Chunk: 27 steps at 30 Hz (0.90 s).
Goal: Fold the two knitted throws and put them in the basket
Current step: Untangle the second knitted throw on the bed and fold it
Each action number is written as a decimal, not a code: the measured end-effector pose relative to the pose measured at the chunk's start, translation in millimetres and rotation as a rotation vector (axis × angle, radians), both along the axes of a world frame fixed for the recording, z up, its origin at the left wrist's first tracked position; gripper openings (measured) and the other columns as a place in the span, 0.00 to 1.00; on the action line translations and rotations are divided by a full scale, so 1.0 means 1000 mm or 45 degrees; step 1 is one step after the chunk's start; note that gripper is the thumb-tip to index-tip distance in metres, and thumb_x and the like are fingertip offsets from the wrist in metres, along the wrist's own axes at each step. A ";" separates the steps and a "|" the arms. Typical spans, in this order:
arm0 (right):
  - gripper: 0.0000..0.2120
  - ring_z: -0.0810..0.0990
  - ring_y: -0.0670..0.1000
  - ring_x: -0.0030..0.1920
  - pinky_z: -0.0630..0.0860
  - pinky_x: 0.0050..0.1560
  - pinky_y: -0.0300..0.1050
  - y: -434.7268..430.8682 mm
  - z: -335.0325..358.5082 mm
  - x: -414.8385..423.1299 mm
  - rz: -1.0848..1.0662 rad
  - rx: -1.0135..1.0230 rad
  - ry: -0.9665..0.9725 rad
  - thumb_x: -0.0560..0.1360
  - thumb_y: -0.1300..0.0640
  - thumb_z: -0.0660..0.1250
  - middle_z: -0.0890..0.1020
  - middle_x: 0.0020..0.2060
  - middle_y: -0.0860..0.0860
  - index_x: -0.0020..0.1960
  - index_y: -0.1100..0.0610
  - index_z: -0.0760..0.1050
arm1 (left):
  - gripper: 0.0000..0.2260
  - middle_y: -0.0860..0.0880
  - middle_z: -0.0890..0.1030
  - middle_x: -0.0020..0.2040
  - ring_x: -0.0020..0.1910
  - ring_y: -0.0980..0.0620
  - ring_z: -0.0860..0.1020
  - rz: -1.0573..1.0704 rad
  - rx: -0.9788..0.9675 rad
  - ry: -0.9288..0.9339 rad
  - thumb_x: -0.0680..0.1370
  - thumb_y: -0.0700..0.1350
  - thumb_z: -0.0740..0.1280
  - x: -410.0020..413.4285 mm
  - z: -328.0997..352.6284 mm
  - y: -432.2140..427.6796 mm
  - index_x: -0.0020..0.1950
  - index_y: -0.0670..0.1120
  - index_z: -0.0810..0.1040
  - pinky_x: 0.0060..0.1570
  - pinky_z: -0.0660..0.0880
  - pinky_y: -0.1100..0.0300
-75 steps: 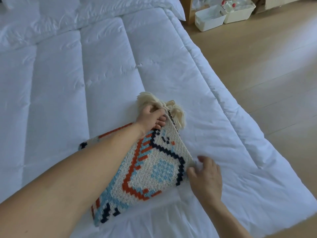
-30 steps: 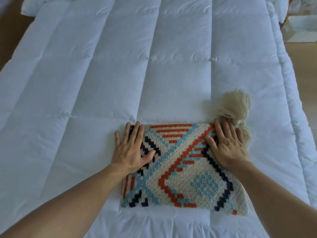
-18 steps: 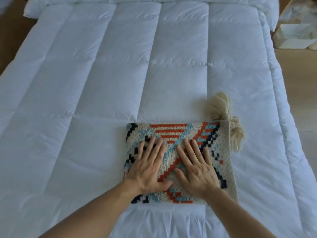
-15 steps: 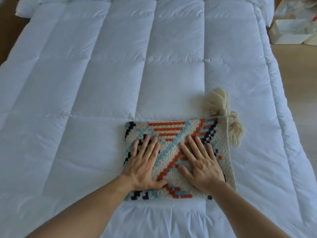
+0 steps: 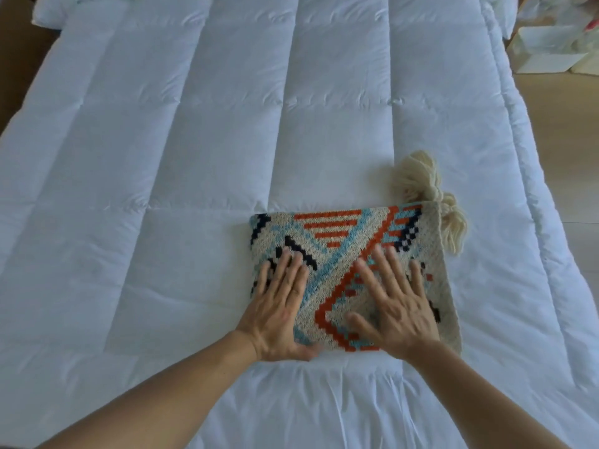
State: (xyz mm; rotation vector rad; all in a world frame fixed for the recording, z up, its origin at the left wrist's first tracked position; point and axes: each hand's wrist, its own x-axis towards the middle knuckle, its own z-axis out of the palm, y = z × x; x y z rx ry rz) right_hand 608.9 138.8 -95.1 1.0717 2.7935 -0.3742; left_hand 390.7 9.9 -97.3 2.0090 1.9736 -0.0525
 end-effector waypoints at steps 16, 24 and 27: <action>0.49 0.31 0.49 0.77 0.42 0.78 0.58 0.031 -0.028 0.055 -0.535 -0.212 0.007 0.68 0.20 0.43 0.32 0.78 0.50 0.78 0.45 0.32 | 0.54 0.48 0.36 0.80 0.79 0.50 0.37 0.459 0.070 -0.485 0.67 0.79 0.51 -0.021 -0.021 -0.010 0.79 0.45 0.37 0.76 0.44 0.45; 0.53 0.73 0.59 0.67 0.75 0.62 0.59 0.078 -0.012 0.018 -1.052 -0.551 0.377 0.61 0.28 0.71 0.68 0.72 0.53 0.76 0.51 0.56 | 0.35 0.50 0.80 0.56 0.57 0.49 0.79 1.500 0.027 -1.247 0.63 0.58 0.78 -0.035 -0.003 0.046 0.65 0.47 0.70 0.61 0.75 0.48; 0.49 0.81 0.53 0.54 0.81 0.53 0.55 0.092 -0.017 0.021 -1.098 -0.710 0.457 0.51 0.23 0.74 0.79 0.59 0.49 0.66 0.44 0.67 | 0.46 0.45 0.84 0.54 0.55 0.43 0.81 1.567 -0.134 -1.516 0.49 0.61 0.83 -0.053 -0.003 0.047 0.62 0.47 0.74 0.58 0.77 0.45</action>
